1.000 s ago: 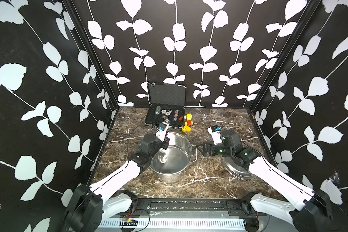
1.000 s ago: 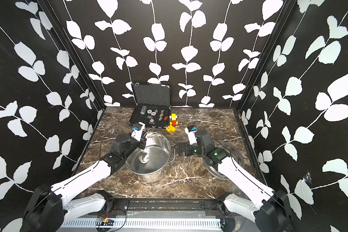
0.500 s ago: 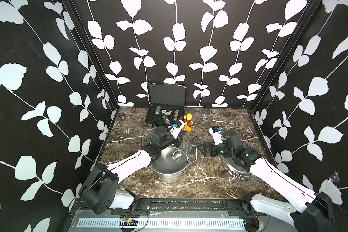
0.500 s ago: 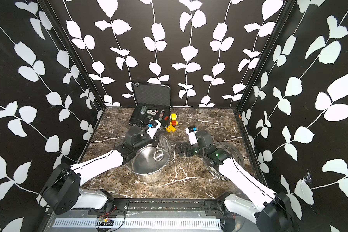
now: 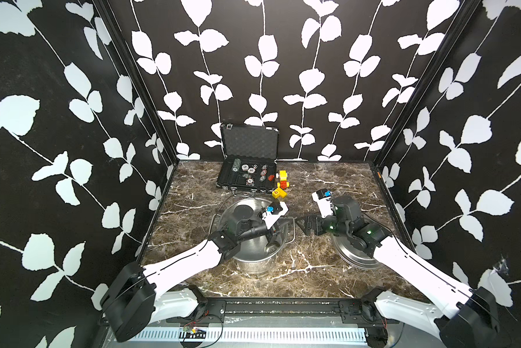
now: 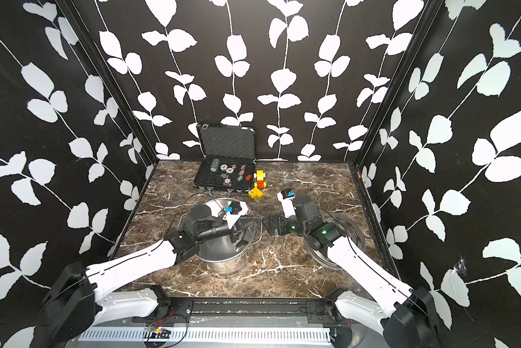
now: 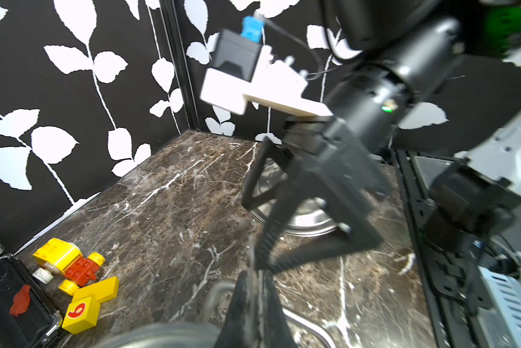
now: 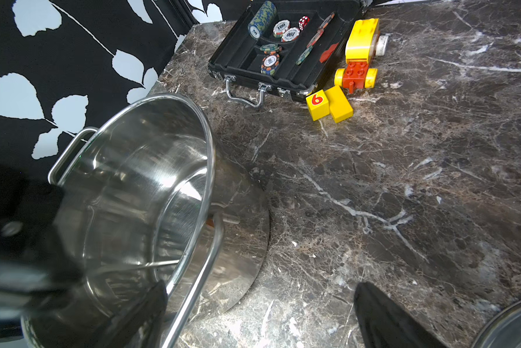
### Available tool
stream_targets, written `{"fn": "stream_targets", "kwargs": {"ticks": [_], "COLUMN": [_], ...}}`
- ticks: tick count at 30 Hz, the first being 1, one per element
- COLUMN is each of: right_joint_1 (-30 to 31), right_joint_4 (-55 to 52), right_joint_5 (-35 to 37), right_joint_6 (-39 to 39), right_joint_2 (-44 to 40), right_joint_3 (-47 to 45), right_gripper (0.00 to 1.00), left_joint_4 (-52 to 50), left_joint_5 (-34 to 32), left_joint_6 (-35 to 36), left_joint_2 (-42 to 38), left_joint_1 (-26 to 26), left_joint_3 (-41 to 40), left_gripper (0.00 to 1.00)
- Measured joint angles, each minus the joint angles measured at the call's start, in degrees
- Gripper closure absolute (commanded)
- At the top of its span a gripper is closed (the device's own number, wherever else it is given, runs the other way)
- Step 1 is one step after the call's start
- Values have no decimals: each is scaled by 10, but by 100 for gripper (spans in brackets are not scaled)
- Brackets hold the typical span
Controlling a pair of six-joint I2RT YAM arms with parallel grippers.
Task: Stir the soup with a spoon
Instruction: Stir the soup in the pan with a stick.
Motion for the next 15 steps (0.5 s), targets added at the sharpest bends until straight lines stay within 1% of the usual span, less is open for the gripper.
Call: {"fn": "stream_targets", "kwargs": {"ticks": [4,8,11,15], "right_joint_1": [0,0,0,1], "right_joint_4": [1,3,5,8], "right_joint_5": [-2,-3,-3,-6], "right_joint_6": [0,0,0,0], "right_joint_2": [8,11,11,11], "right_joint_3": [0,0,0,0], "right_gripper": [1,1,1,1], "left_joint_4": [-27,-54,-69,-85], "left_joint_5": [-16,-53,-95,-170], "left_joint_6": [-2,-6,-11,-23], "left_joint_2": [-59,-120,-174,-252], "left_joint_1": [-2,-3,-2,-2], "left_joint_3": [-34,-71,-103,-144], "left_gripper": [100,100,100,100]}}
